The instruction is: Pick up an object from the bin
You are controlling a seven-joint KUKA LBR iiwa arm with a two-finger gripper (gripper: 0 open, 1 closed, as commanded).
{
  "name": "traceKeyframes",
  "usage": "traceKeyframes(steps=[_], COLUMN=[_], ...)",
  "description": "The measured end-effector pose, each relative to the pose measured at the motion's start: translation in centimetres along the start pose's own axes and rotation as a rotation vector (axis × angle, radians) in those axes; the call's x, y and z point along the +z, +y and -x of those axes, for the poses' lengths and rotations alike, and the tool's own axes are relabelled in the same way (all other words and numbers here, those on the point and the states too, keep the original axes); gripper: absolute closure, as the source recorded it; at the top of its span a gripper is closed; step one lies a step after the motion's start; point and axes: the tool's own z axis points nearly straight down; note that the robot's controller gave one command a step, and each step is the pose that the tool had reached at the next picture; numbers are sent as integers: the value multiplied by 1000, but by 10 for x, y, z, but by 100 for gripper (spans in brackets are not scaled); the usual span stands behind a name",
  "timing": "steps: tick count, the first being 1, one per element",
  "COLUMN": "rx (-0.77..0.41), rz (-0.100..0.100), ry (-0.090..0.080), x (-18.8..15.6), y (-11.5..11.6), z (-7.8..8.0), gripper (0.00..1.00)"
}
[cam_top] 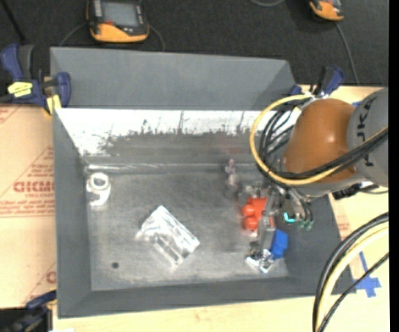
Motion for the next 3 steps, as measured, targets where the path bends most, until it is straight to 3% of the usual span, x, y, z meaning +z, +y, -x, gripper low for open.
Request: traceKeyframes(steps=[1,2,3], rx=[-273,-448,-451], rz=[-4,-8,-5], ry=[-4,-22,-16], x=[10,62,64], y=[-76,-59,-58], z=[-32,-21,-23], gripper=[0,0,100])
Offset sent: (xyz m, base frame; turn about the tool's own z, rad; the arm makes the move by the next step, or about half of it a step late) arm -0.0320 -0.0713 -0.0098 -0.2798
